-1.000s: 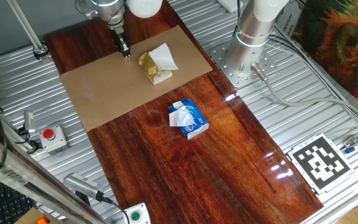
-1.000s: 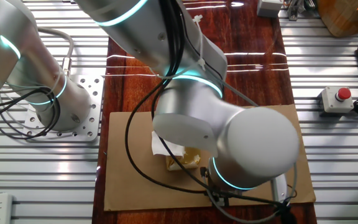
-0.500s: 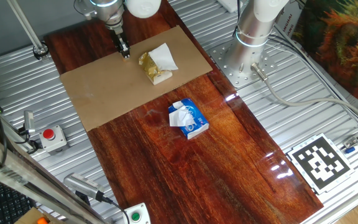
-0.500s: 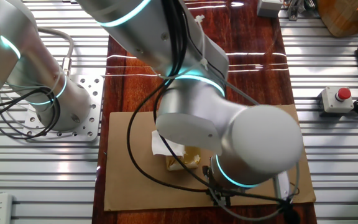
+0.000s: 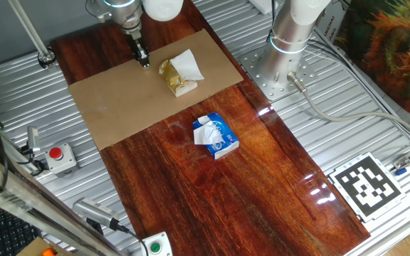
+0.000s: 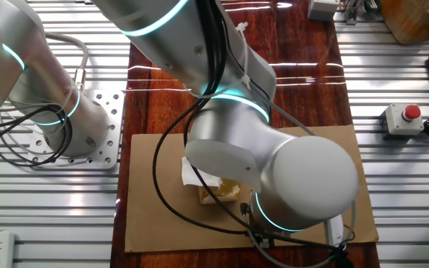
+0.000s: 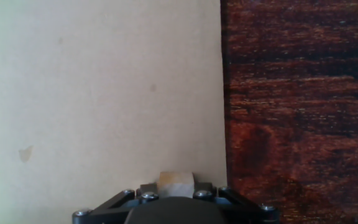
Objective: Hold a small block with the gripper and sweep it from left to right on the table
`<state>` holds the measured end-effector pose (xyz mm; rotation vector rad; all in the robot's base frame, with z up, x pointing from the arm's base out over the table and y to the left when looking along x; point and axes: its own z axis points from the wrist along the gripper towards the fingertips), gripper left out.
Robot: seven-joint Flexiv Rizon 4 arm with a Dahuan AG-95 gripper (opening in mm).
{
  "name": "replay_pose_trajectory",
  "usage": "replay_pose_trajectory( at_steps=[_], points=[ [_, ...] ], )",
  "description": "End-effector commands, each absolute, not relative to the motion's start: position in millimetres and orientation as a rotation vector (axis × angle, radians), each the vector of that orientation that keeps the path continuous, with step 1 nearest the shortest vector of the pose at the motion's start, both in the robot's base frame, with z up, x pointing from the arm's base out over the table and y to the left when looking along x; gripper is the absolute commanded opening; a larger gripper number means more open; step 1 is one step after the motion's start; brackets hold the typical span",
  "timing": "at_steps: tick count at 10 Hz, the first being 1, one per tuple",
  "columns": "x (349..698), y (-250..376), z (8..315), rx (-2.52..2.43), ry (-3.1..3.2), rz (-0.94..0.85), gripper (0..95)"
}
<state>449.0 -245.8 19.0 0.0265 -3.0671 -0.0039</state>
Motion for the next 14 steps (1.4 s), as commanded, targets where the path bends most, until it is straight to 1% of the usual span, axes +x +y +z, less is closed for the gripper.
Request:
replay_pose_trajectory(
  at_steps=[1,7,11,12,14],
  points=[
    [451,-246,22,0.026,-3.068,-0.009,95.0],
    [451,-245,22,0.029,-3.071,-0.013,95.0],
    [452,-243,30,0.016,-3.071,-0.020,95.0],
    [453,-243,32,0.015,-3.073,-0.020,76.0],
    [461,-242,46,0.011,-3.072,-0.020,76.0]
  ],
)
